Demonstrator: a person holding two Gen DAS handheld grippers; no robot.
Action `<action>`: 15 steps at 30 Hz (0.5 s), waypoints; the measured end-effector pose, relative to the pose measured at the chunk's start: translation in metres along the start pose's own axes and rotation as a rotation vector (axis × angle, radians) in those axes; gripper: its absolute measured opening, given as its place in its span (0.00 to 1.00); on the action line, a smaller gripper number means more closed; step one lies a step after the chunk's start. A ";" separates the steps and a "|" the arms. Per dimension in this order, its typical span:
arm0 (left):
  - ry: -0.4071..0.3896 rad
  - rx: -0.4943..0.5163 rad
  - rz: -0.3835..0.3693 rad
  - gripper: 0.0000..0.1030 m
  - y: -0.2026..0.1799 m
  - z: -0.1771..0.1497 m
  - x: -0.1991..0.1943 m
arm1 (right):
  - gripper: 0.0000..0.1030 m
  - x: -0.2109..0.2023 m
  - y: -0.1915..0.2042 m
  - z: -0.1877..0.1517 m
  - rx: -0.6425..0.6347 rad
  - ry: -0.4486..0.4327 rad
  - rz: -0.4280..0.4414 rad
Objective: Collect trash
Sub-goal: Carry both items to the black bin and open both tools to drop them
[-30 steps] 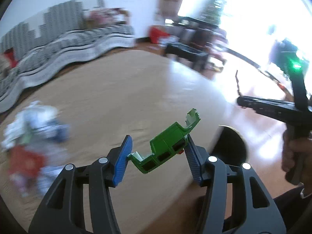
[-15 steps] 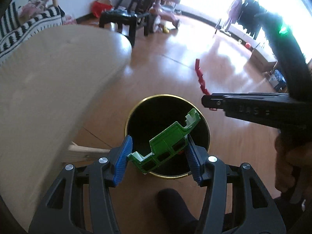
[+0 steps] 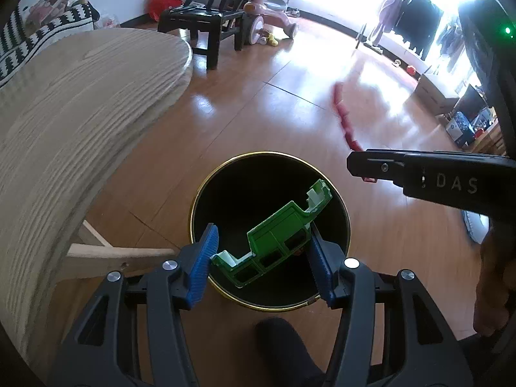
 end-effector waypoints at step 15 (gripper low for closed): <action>-0.140 0.026 0.011 0.90 0.014 0.009 -0.089 | 0.80 -0.061 0.036 0.021 0.001 -0.184 0.020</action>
Point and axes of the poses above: each gripper's, at about its wrist camera, not at the fingertips, and x roughly the way its jaws point, y to its left, z to its top, the point moved 2 cm from there along x, roughly the way its jaws point, and after that the axes turned 7 degrees about -y, right-handed, at the moved point
